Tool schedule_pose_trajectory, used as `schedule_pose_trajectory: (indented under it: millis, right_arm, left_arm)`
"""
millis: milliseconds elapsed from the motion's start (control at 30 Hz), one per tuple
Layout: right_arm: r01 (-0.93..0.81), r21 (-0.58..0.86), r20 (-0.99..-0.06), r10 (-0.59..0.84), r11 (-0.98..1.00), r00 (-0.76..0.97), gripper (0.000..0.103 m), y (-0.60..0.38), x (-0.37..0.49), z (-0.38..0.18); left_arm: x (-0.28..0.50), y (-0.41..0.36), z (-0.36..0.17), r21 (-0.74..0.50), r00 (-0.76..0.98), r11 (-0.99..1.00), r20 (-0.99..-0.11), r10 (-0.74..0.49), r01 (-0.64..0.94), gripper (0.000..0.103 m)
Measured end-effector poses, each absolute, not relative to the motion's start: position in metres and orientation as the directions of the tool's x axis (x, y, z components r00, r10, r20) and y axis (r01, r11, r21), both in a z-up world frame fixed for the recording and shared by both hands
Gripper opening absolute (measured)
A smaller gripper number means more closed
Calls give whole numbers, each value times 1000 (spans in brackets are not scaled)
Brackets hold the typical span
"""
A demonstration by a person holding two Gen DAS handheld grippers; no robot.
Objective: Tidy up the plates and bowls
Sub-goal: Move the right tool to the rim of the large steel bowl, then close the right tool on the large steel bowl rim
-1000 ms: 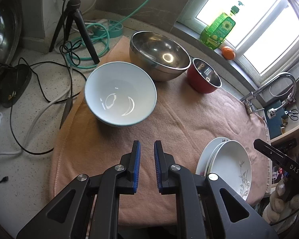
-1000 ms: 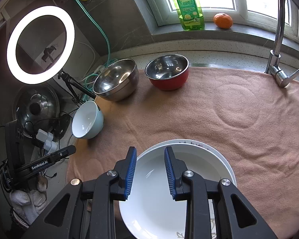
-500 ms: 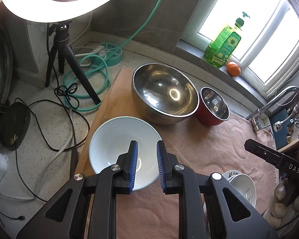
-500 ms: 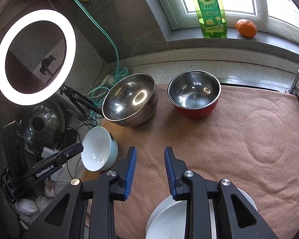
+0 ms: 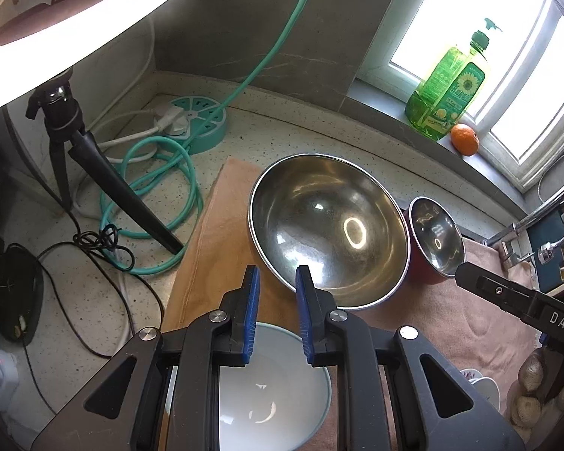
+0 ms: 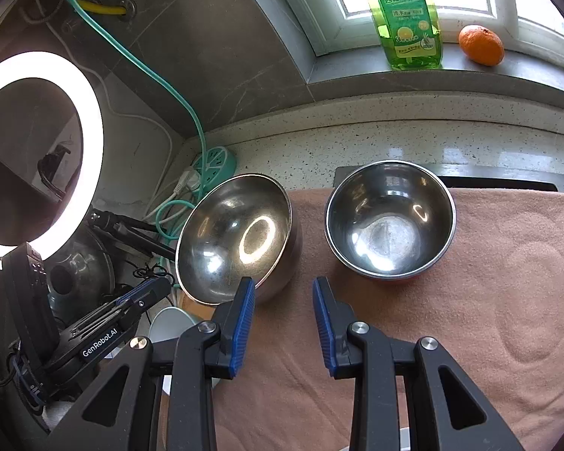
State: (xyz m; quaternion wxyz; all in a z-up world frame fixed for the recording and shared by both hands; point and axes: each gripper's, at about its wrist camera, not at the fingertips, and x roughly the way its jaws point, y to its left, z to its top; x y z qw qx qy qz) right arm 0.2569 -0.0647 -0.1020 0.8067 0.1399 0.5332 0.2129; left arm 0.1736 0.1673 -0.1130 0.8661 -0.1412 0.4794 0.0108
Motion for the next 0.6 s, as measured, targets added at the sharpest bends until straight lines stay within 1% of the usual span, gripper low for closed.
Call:
schedule_pose_trajectory:
  millis: [400, 600]
  right_arm:
    - [-171, 470, -807, 500, 866, 315, 29, -54, 291, -119]
    - [-170, 478, -810, 507, 862, 295, 29, -45, 299, -129]
  left_arm:
    - [198, 177, -117, -228, 544, 956, -834, -94, -184, 18]
    - [207, 181, -123, -233, 531, 954, -841, -102, -187, 18]
